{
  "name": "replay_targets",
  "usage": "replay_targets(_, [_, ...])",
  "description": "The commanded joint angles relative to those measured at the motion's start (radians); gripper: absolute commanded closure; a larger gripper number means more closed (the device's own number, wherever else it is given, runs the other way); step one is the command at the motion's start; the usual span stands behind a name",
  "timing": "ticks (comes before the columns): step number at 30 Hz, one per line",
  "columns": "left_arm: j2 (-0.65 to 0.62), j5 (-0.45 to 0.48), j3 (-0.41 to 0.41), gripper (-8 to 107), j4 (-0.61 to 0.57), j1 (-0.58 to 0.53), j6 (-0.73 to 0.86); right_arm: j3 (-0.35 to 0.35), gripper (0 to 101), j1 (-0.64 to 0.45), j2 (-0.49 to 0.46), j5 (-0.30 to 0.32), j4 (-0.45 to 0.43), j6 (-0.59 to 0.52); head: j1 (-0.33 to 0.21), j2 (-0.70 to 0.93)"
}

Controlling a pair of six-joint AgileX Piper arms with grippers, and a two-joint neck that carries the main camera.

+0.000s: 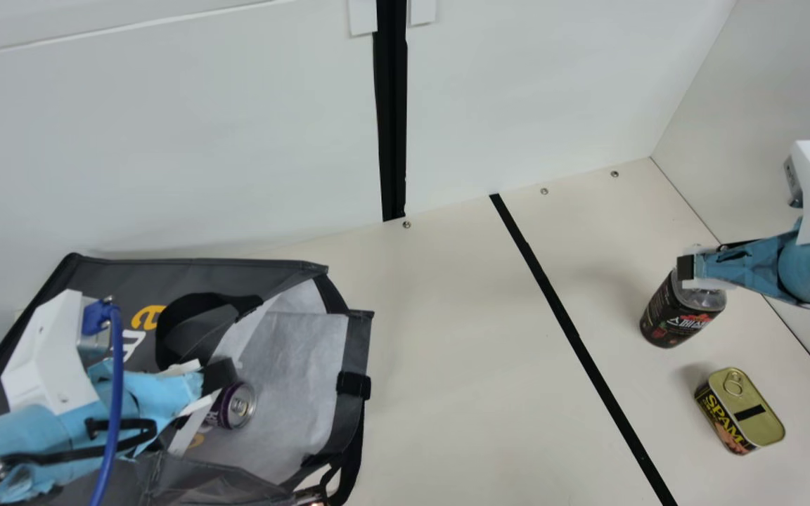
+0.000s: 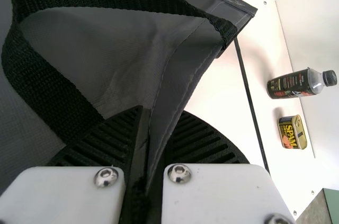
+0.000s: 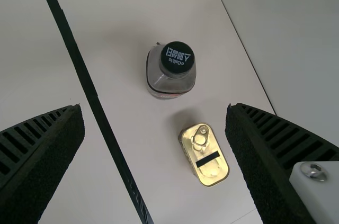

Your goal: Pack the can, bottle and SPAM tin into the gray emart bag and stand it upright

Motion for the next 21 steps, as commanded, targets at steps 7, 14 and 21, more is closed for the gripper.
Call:
replay_targets(7, [0.000, 0.000, 0.000, 107, 0.000, 0.000, 0.000, -0.002, 6, -0.026, 0.055, -0.015, 0.014, -0.018, -0.024, -0.001])
replay_targets(14, [0.000, 0.000, 0.000, 107, 0.000, 0.000, 0.000, 0.014, 6, -0.042, 0.104, -0.050, 0.019, -0.028, -0.024, -0.001])
replay_targets(21, [0.000, 0.000, 0.000, 107, 0.000, 0.000, 0.000, 0.030, 6, -0.052, 0.153, -0.079, 0.022, -0.028, -0.024, -0.001])
